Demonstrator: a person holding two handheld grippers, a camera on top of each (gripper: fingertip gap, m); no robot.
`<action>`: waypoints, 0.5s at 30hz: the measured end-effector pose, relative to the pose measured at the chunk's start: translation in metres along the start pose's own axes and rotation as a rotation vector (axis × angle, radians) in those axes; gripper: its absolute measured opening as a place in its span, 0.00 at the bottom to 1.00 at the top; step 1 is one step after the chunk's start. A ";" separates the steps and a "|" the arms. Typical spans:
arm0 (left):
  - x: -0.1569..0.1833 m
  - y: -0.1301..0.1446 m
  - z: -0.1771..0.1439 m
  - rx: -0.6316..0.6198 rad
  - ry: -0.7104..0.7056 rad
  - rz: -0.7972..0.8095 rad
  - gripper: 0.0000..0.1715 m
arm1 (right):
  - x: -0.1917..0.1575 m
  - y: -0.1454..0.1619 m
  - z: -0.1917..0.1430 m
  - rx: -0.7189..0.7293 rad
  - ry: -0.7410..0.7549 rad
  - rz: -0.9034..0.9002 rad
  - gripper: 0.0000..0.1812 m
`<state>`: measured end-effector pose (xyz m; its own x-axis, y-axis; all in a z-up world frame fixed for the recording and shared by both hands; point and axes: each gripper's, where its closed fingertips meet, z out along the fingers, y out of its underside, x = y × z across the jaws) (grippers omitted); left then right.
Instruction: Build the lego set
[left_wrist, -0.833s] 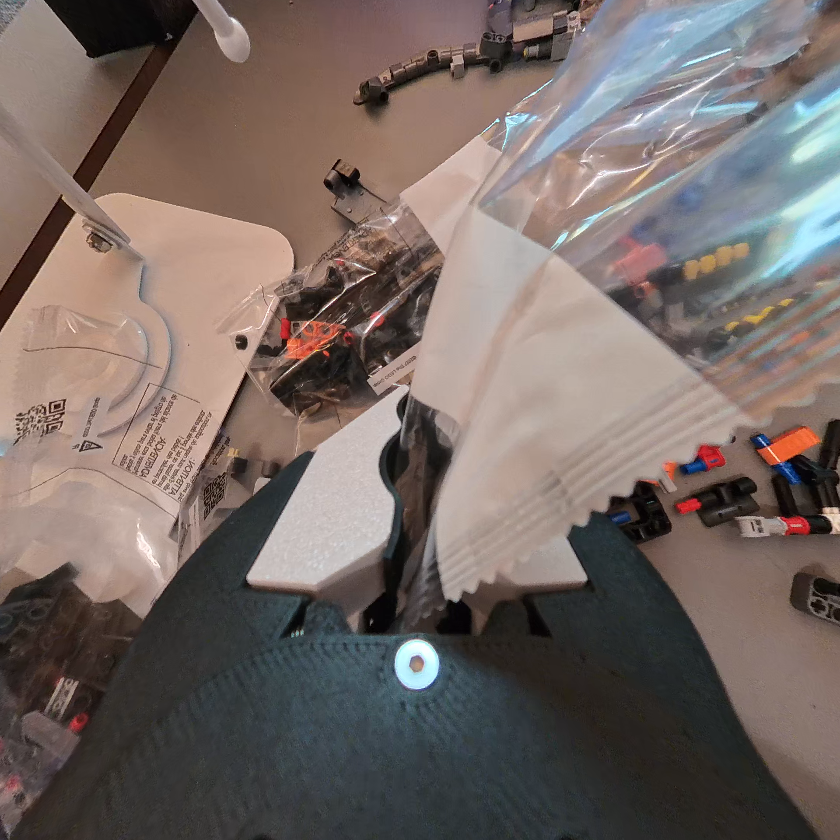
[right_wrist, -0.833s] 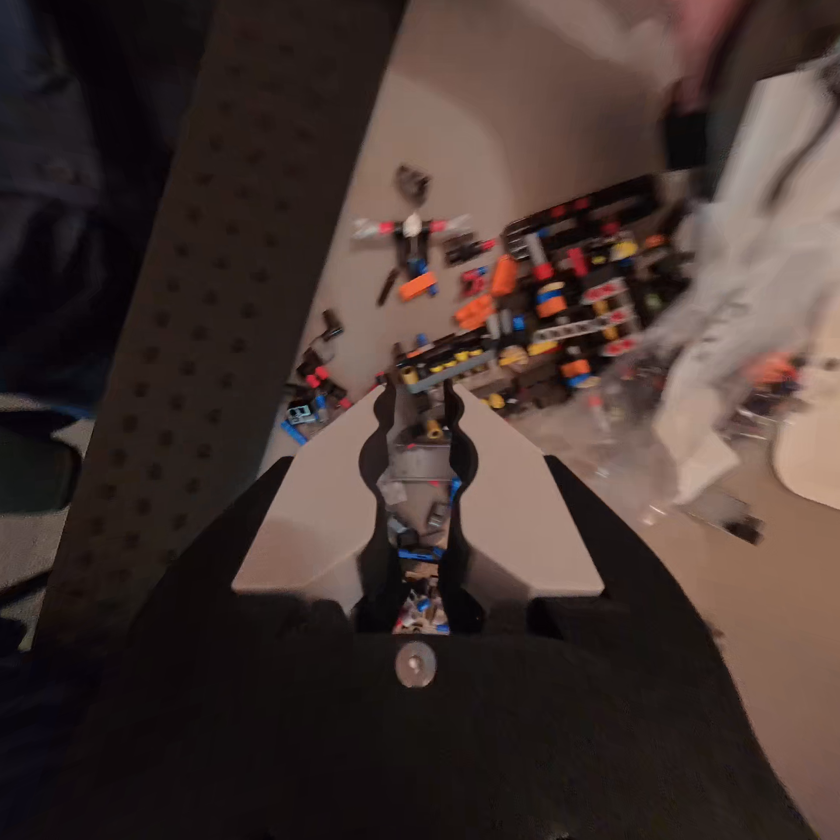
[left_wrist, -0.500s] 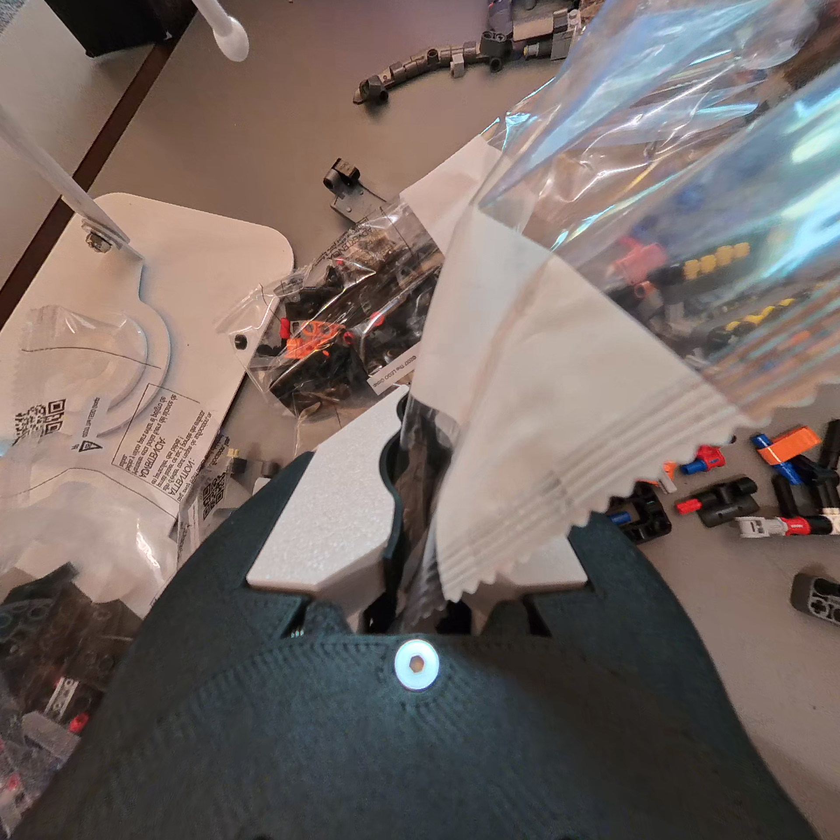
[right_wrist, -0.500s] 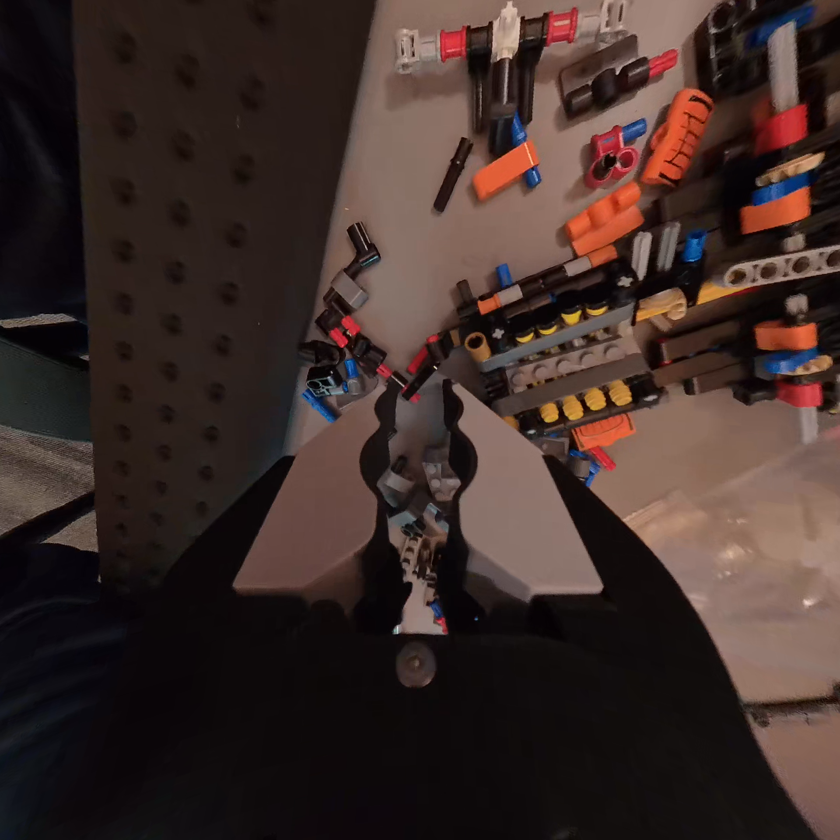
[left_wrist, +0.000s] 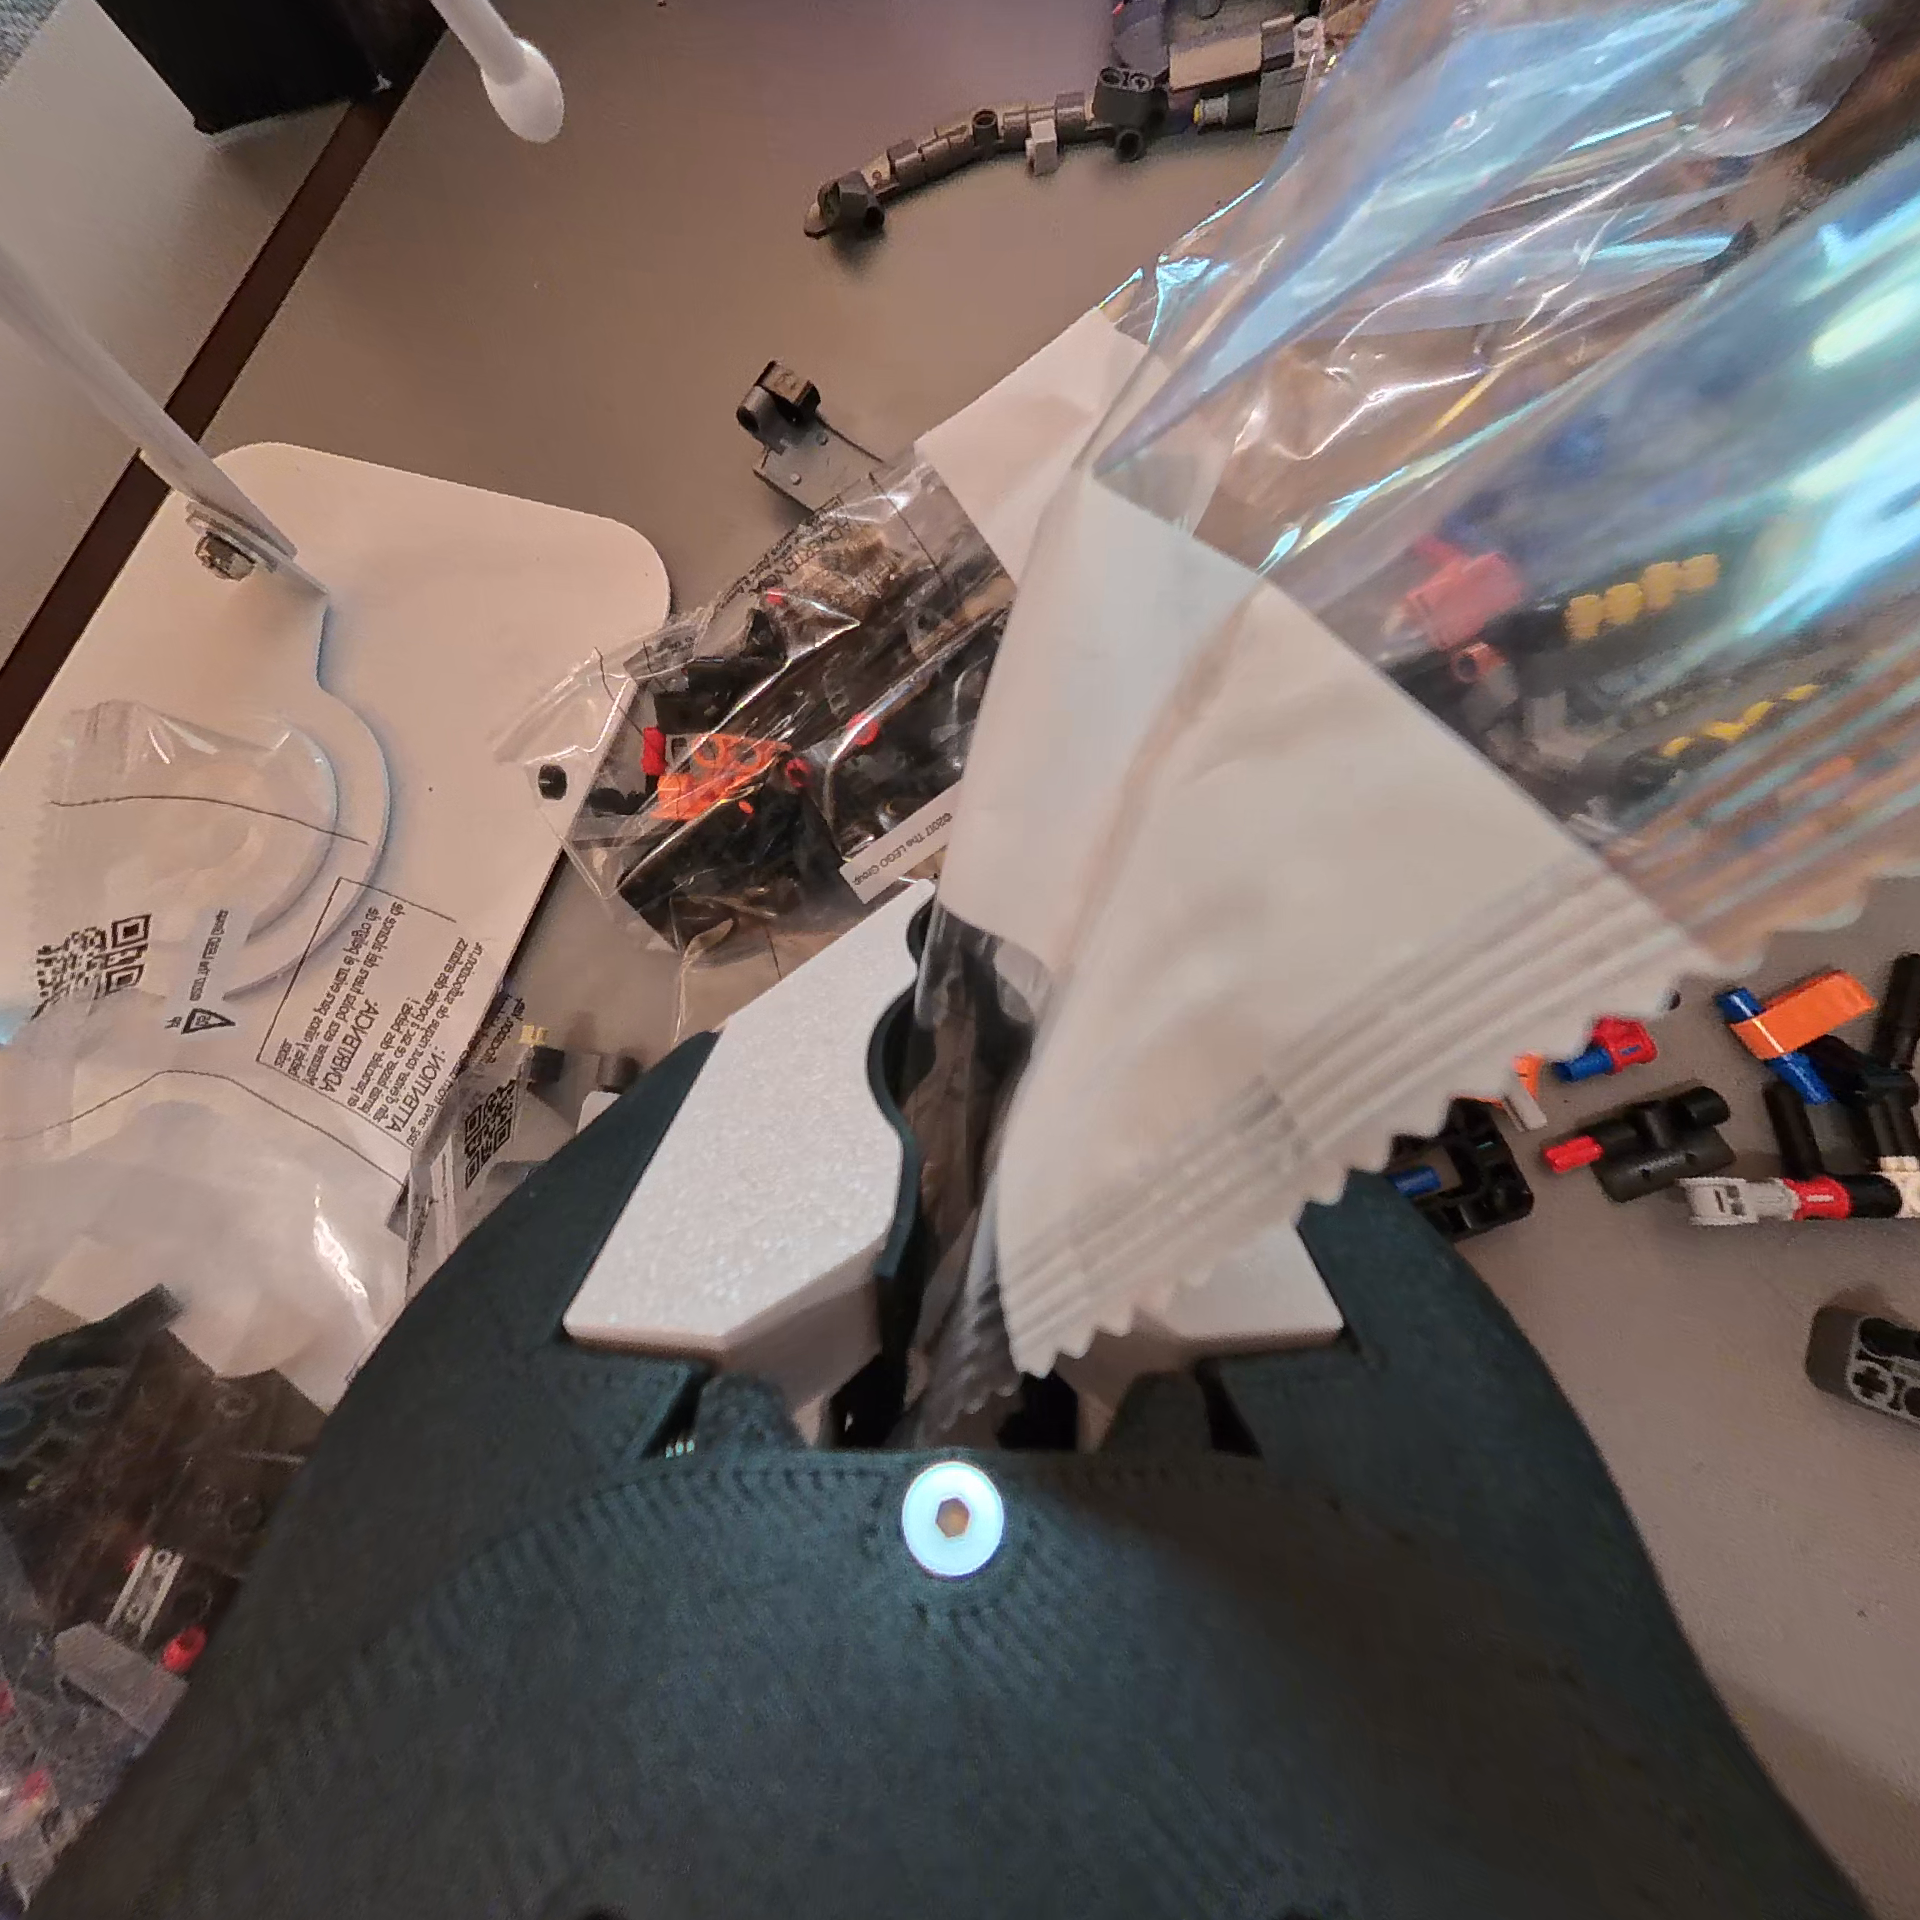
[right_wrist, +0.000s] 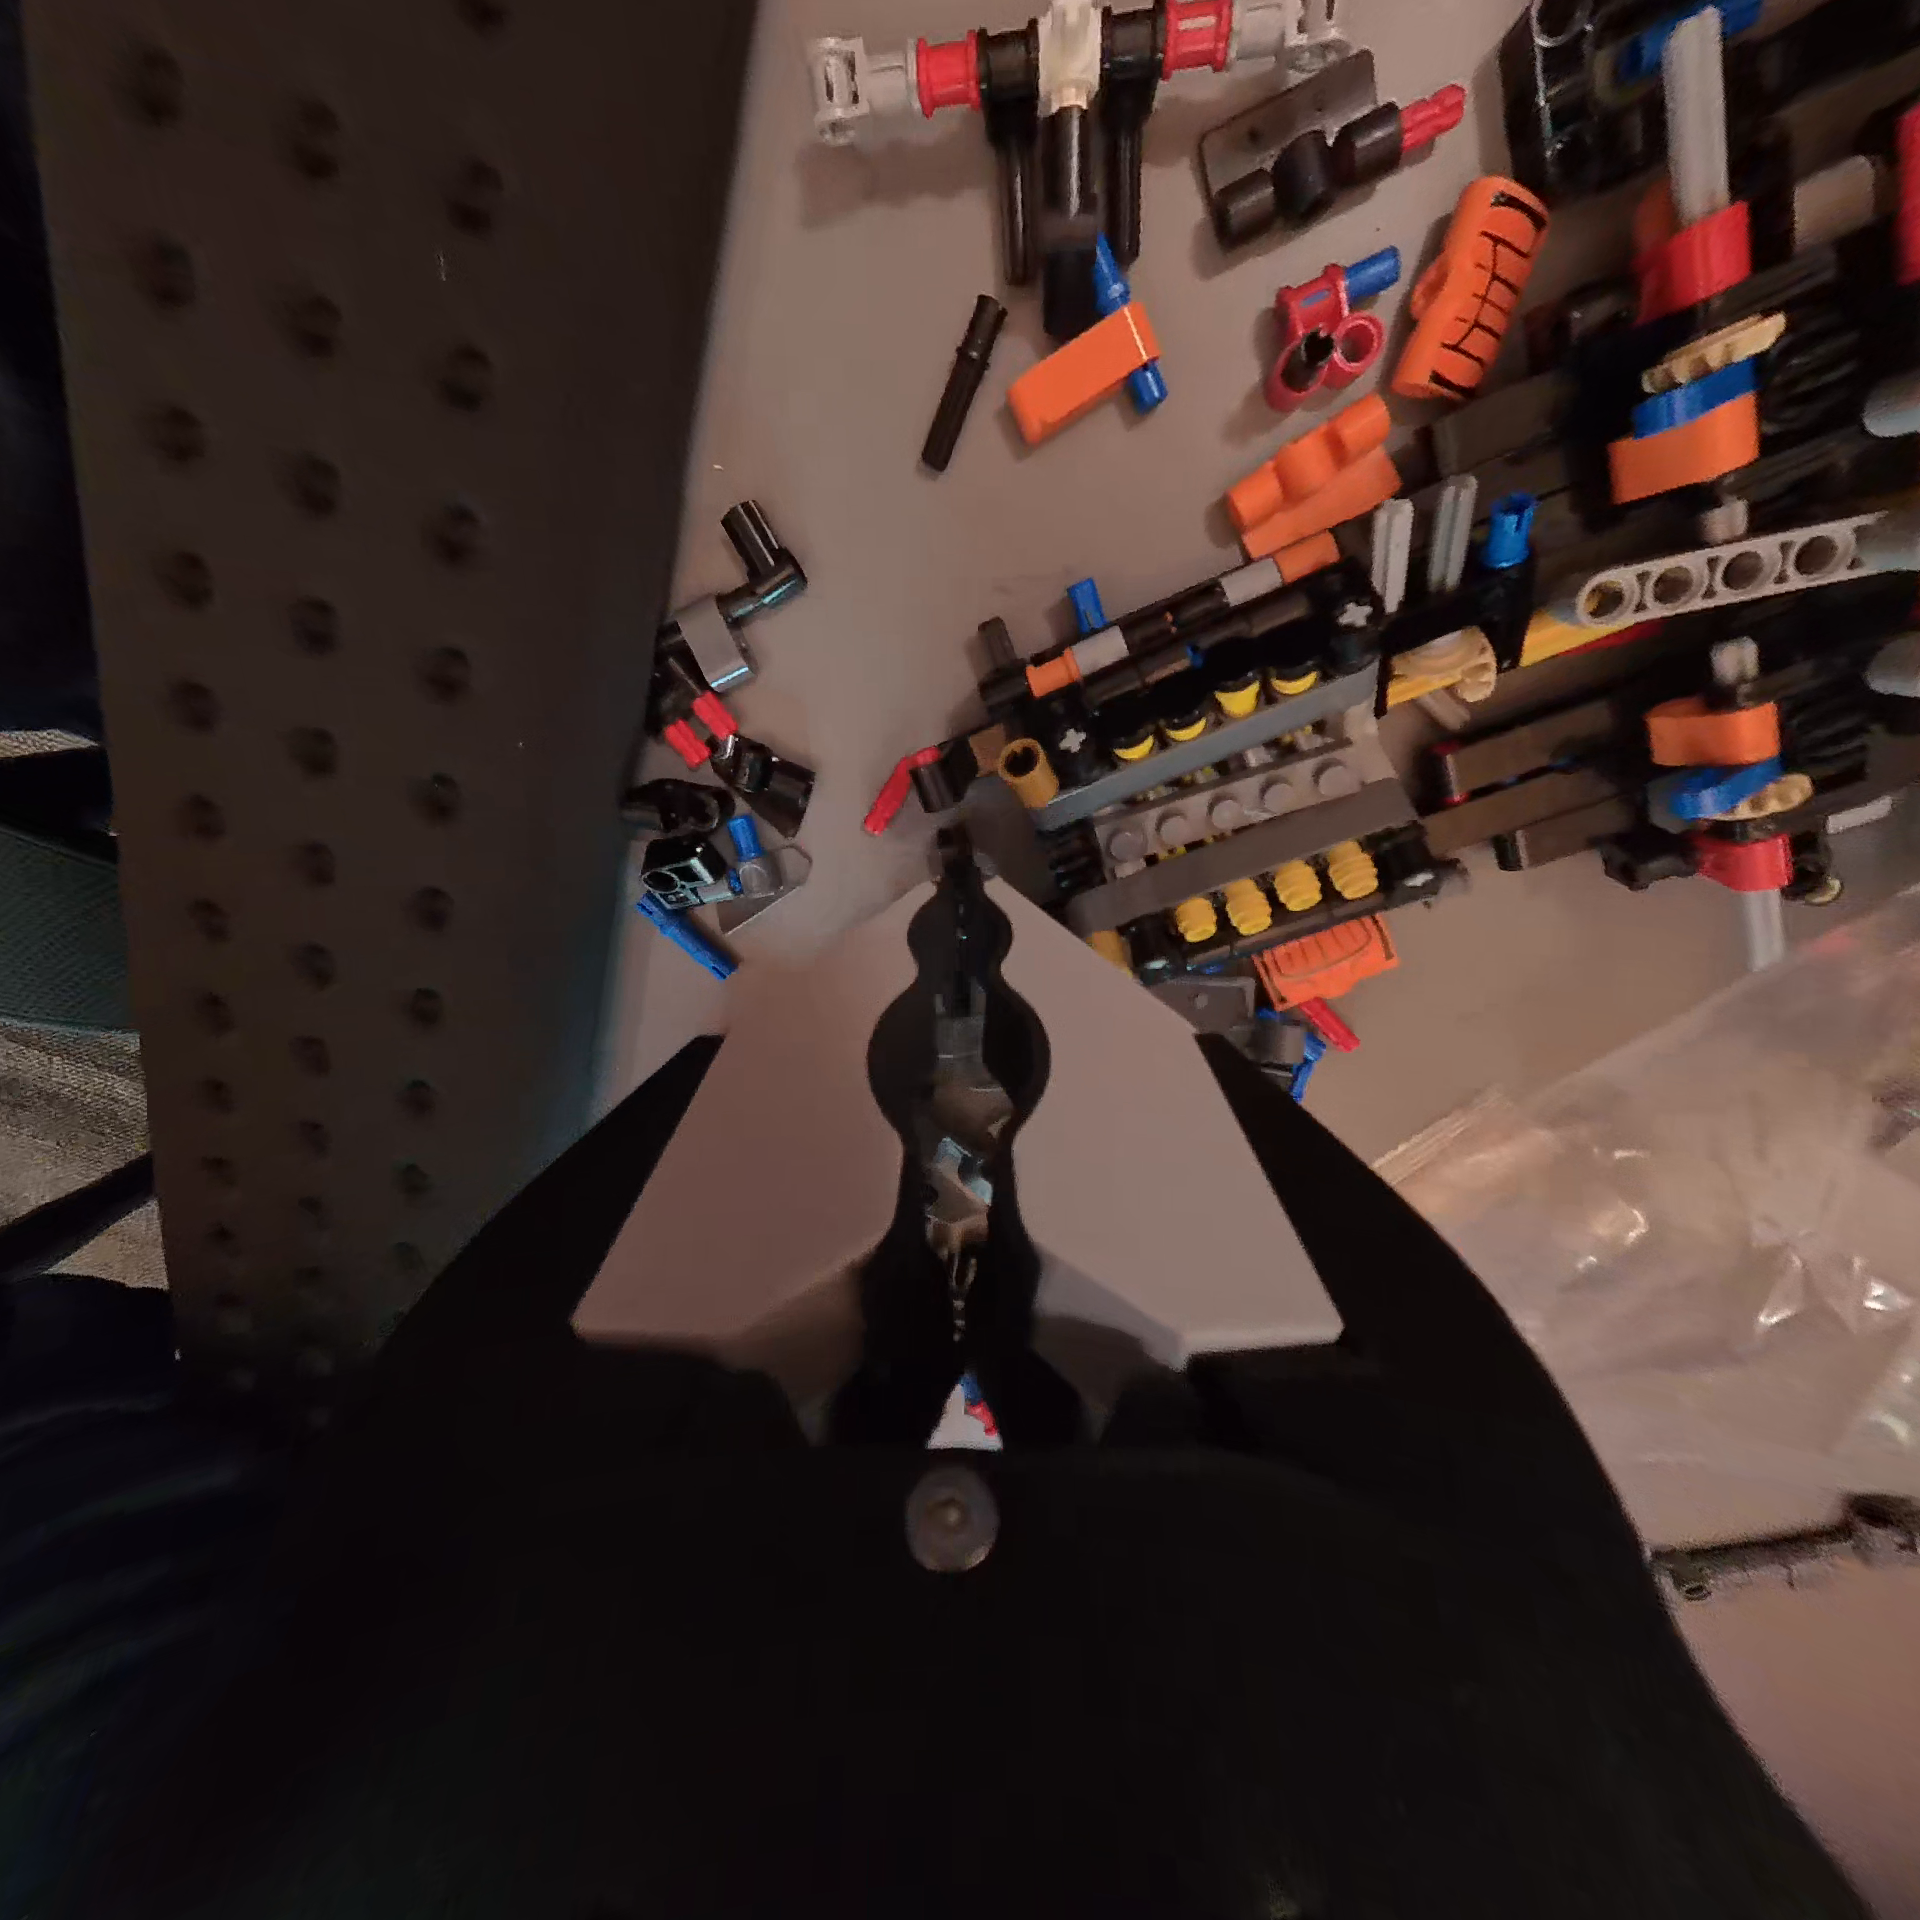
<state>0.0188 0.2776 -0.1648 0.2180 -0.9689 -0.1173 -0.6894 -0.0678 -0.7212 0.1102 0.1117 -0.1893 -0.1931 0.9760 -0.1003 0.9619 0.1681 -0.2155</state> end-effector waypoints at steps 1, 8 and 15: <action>0.000 0.000 0.000 0.000 0.000 -0.001 0.00 | 0.002 0.001 -0.002 0.006 0.009 0.002 0.00; 0.000 0.000 0.001 -0.002 0.001 0.000 0.00 | 0.001 0.007 -0.011 0.037 0.008 0.019 0.00; 0.000 0.000 0.001 -0.003 0.002 0.000 0.00 | -0.015 0.029 -0.018 0.016 -0.053 0.063 0.07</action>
<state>0.0193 0.2775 -0.1656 0.2168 -0.9693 -0.1163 -0.6912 -0.0682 -0.7195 0.1444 0.1045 -0.1764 -0.1425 0.9758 -0.1657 0.9694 0.1039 -0.2222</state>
